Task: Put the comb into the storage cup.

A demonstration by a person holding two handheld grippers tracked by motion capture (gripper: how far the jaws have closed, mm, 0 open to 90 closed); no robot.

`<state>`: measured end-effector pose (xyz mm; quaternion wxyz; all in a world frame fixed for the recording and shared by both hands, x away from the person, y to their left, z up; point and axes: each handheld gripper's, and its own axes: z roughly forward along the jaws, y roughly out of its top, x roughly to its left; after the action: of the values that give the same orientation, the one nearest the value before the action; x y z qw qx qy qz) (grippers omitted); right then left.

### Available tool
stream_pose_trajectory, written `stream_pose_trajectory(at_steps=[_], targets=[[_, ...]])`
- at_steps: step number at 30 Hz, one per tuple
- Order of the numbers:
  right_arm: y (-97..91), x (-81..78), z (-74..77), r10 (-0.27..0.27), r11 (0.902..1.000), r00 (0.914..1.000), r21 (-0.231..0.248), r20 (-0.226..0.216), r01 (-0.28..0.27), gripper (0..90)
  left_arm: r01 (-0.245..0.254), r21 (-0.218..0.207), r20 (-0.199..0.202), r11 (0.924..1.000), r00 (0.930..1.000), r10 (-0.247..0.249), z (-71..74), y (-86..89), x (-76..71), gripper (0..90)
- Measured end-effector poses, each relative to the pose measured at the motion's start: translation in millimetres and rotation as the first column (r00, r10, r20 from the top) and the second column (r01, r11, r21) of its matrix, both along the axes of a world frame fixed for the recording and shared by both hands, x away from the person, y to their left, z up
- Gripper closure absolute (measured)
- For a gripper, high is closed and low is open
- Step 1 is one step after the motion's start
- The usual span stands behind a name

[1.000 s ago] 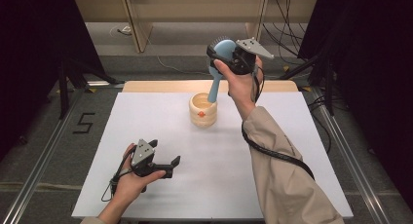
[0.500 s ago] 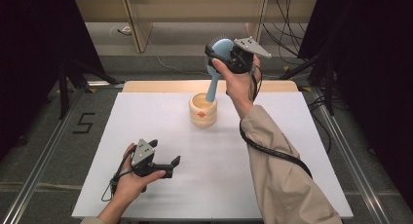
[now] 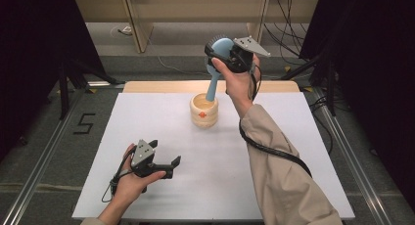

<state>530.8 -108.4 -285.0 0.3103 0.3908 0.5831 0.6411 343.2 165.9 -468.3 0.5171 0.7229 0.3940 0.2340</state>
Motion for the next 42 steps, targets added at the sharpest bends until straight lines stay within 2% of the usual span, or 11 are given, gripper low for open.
stream_pose_trajectory(at_steps=[42], targets=[[11.1, 7.2, -11.7, -0.016, 0.9998, 0.9999, -0.012, 0.003, 0.016, 20.9, -0.004, 0.001, 0.007, 1.0000, 1.0000, 0.004, 0.2, -0.5, 0.2, 0.0]])
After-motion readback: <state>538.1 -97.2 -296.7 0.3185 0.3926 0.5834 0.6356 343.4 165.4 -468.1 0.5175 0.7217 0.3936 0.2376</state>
